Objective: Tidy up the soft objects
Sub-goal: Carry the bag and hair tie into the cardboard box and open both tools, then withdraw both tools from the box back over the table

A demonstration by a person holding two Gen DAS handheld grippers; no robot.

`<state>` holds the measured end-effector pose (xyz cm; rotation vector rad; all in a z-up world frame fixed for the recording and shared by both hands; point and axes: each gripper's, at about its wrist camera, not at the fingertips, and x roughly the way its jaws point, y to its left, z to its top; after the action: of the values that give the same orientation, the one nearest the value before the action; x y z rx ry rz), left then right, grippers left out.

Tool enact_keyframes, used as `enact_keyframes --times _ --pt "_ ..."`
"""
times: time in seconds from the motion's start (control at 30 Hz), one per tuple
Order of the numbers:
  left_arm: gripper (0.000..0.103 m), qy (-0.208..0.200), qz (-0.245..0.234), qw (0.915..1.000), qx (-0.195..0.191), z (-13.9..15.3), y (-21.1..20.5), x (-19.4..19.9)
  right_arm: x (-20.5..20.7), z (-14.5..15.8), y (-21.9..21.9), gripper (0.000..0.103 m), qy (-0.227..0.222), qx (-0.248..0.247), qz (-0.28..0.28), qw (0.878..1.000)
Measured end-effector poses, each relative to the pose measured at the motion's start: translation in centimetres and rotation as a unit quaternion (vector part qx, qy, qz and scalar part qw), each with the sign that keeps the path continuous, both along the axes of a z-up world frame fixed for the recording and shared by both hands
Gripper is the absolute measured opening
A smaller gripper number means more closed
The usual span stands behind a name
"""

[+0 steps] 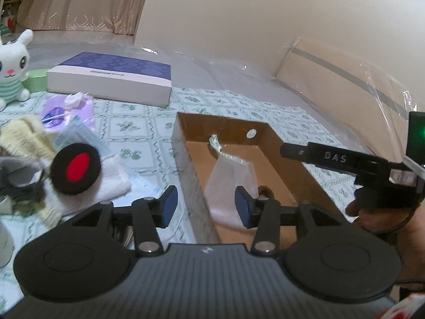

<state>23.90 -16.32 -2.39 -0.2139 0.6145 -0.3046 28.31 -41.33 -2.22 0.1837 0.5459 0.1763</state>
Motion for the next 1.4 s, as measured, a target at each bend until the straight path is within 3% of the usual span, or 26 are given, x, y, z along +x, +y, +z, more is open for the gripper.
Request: enact_keyframes --times 0.37,0.73,0.97,1.4 --pt "0.047 0.008 0.026 0.9987 0.043 -0.4 4.2 -7.4 -10.4 1.2 3.1 0.083 0.006 0.037 -0.01 0.999" --pt "0.052 0.002 0.057 0.9962 0.065 1.1 10.7 -15.0 -20.2 2.0 9.2 0.083 -0.003 0.016 0.014 1.0" --pt "0.064 -0.004 0.074 0.9939 0.081 2.3 14.1 -18.9 -23.4 2.1 12.5 0.083 0.004 0.003 0.042 0.999" --pt "0.068 -0.013 0.106 0.9908 0.083 2.8 17.6 -21.9 -25.6 2.3 15.9 0.083 -0.004 -0.031 0.076 0.997"
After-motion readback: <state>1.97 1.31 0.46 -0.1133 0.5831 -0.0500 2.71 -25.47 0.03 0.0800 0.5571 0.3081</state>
